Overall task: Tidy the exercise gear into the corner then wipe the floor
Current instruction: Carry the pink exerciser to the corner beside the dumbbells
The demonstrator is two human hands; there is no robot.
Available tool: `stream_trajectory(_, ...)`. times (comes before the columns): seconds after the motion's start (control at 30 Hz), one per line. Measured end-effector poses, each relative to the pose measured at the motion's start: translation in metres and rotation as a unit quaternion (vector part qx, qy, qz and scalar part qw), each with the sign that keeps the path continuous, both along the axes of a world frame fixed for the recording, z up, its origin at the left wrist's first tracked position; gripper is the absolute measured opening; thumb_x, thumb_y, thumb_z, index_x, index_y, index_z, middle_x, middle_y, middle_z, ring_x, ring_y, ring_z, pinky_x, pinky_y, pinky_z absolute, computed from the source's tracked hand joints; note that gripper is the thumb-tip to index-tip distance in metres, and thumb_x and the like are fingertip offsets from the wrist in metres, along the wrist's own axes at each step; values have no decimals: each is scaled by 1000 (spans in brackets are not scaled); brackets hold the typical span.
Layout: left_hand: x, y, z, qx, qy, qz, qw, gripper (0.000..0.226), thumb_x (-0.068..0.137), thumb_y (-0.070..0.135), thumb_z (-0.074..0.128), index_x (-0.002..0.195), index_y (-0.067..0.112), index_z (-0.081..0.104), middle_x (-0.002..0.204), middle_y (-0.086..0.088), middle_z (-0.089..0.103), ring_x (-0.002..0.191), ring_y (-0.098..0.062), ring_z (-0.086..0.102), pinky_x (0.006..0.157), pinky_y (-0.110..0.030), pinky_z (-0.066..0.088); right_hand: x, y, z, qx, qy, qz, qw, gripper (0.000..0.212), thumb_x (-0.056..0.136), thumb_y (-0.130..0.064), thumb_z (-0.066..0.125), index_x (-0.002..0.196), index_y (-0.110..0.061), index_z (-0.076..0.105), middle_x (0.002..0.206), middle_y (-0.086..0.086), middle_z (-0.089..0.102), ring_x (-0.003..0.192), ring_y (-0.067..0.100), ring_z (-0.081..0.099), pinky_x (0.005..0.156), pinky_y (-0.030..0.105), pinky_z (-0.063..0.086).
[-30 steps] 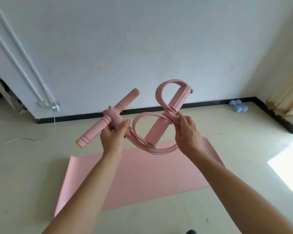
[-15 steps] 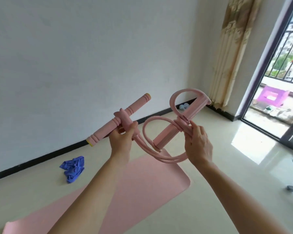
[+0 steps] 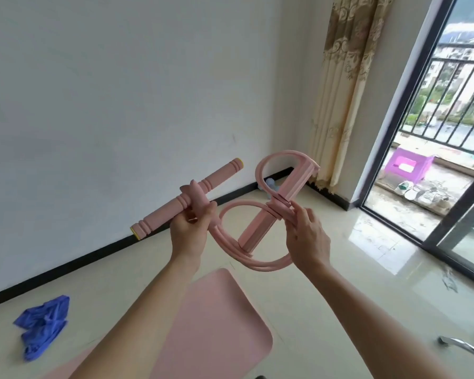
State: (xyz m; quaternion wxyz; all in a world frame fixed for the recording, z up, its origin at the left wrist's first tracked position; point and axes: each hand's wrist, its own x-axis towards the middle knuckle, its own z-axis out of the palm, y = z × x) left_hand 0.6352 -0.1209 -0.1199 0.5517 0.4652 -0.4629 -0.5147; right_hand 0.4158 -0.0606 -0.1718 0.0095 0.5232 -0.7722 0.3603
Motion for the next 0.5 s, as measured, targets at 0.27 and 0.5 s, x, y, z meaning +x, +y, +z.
stream_trajectory(0.27, -151, -180, 14, 20, 19, -66, 997, 20, 86, 26, 75, 101, 15, 68, 87, 8, 73, 87, -3, 68, 78, -16, 49, -148, -150, 26, 17, 29, -62, 997, 44, 100, -25, 54, 143, -23, 48, 123, 5, 58, 103, 29, 61, 65, 37, 50)
stream_trajectory(0.5, -277, -310, 1, 30, 0, -100, 995, 25, 84, 29, 77, 105, 16, 69, 87, 7, 74, 88, -8, 69, 83, -24, 51, -276, -278, 15, -8, 17, -86, 996, 44, 98, -24, 57, 142, -21, 51, 119, 6, 61, 102, 32, 62, 69, 40, 52)
